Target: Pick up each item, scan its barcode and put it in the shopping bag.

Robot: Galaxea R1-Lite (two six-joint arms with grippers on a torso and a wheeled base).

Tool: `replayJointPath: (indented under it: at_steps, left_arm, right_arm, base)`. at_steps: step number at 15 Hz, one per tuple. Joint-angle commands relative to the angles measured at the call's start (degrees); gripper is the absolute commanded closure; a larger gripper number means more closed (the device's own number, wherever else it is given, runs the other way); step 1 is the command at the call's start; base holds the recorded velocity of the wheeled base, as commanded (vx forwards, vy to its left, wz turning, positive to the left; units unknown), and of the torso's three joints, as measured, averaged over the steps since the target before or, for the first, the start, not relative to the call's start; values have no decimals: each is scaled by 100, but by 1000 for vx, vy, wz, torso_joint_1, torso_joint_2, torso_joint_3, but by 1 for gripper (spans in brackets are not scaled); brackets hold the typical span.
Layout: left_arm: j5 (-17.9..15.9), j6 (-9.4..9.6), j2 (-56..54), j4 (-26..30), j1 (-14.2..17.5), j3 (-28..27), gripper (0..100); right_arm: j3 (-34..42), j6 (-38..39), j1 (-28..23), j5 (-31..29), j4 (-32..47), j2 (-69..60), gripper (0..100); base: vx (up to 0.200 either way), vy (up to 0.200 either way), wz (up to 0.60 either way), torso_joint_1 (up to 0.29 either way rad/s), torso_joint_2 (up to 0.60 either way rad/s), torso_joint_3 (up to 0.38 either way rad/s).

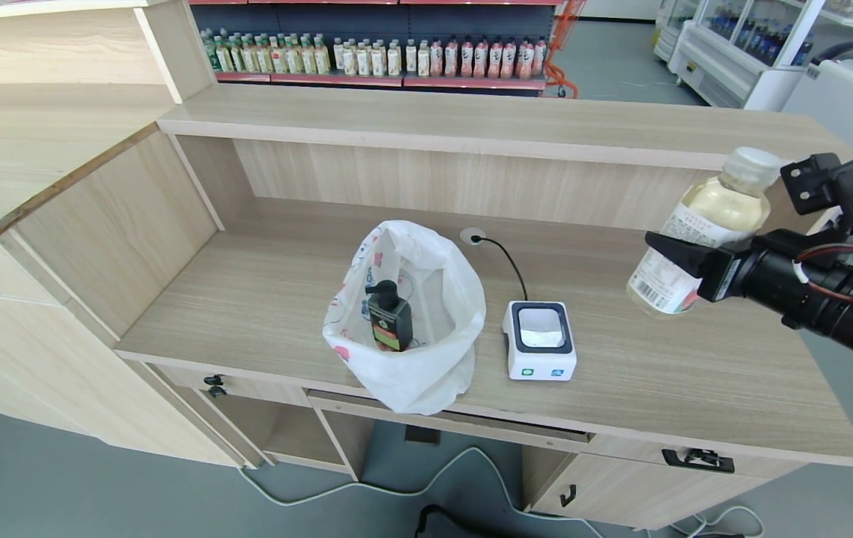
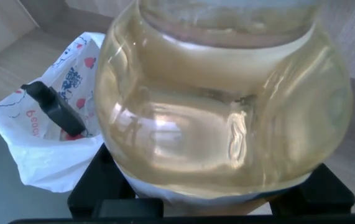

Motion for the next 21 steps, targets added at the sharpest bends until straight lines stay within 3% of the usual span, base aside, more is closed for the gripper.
replayJointPath:
  at_steps: [1, 11, 21]
  left_arm:
    - [0, 2, -2, 2, 0, 0, 0]
    - [-8, 20, -2, 2, 0, 0, 0]
    - [0, 11, -2, 2, 0, 0, 0]
  right_arm:
    - [-16, 18, 9, 32, 0, -9, 100]
    - [-543, 71, 220, 199, -1028, 1213, 100]
    - [-1079, -412, 237, 128, -2030, 2909, 100]
  base:
    - [0, 200, 0, 2, 2, -2]
    - [0, 200, 0, 4, 1, 2]
    - [0, 0, 0, 0, 0, 0]
